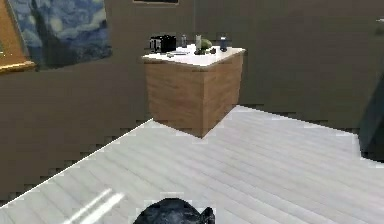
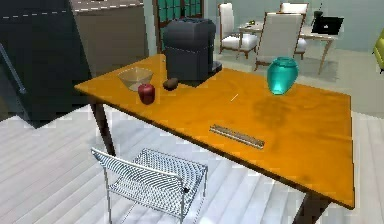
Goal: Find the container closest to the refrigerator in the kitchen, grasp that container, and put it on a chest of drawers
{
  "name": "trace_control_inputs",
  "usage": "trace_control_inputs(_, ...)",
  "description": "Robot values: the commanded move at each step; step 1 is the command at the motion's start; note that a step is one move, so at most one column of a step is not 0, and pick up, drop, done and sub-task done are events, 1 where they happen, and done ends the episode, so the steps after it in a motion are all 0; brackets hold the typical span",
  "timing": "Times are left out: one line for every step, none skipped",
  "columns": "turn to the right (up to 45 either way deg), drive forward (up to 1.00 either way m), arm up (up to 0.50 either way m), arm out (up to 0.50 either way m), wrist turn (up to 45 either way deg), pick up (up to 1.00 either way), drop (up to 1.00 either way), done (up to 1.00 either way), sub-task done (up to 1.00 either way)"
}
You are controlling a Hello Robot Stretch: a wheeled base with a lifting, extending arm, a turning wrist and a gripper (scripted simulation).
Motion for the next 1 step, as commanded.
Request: trace_control_inputs(-12.0, 0.0, 0.0, 0.0, 0.0, 0.0, 0.0, 0.0, 0.0)
